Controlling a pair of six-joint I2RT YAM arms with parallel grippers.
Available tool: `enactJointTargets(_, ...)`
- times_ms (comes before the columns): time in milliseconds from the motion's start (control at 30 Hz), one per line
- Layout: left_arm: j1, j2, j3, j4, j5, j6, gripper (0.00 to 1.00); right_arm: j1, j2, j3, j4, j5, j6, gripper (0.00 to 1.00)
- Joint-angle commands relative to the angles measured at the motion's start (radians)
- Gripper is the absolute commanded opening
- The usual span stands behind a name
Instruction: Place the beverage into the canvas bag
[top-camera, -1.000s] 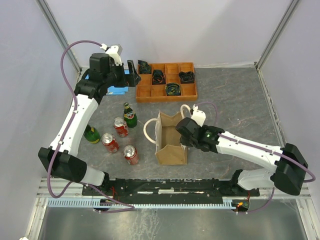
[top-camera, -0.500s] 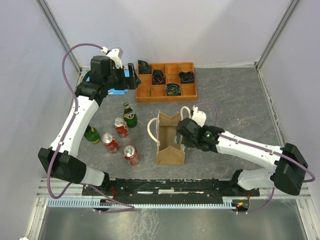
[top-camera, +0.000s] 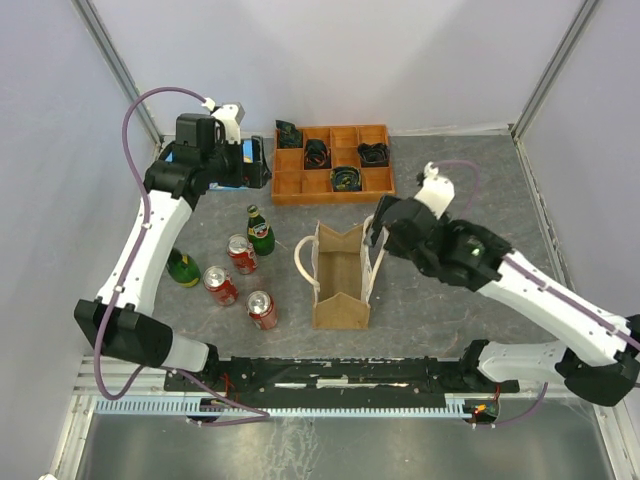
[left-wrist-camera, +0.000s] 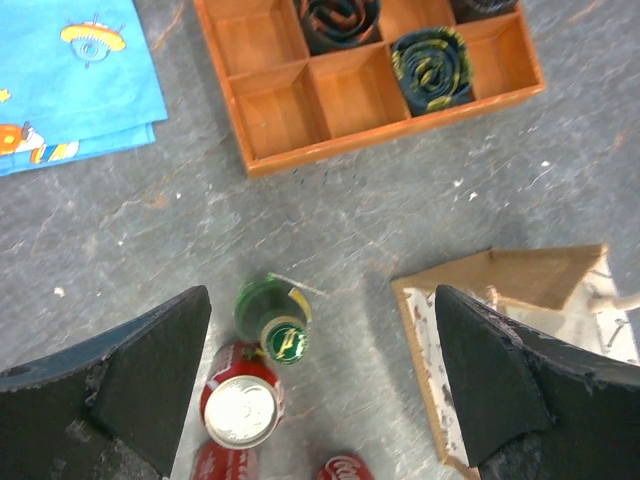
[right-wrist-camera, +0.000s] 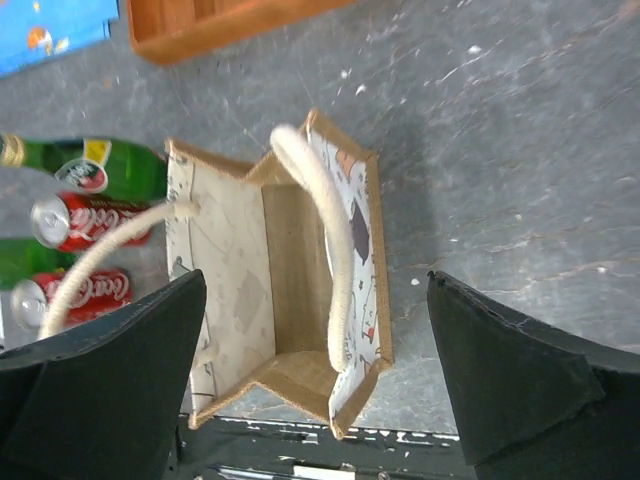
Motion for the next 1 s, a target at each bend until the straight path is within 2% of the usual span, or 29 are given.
enactJointTargets(0, 0.027, 0.071, 0.094, -0.160, 0.000, 0.127, 1.00, -0.087, 0.021, 0.200, -0.276, 0.062, -0.031, 0.99)
enactJointTargets(100, 0.033, 0.104, 0.091, -0.162, -0.003, 0.161, 0.96, -0.215, 0.073, 0.275, -0.389, -0.034, -0.105, 0.99)
enactJointTargets(267, 0.030, 0.133, 0.087, -0.141, -0.035, 0.203, 0.94, -0.329, 0.103, 0.320, -0.390, -0.129, -0.222, 0.99)
enactJointTargets(567, -0.032, 0.263, 0.189, -0.341, -0.120, 0.310, 0.93, -0.347, 0.114, 0.249, -0.353, -0.214, -0.202, 0.99)
enactJointTargets(800, -0.035, 0.199, 0.113, -0.211, -0.113, 0.238, 0.93, -0.348, 0.091, 0.198, -0.334, -0.209, -0.194, 0.99)
enactJointTargets(967, -0.037, 0.209, 0.192, -0.310, -0.152, 0.236, 0.93, -0.348, 0.085, 0.189, -0.354, -0.210, -0.188, 0.99)
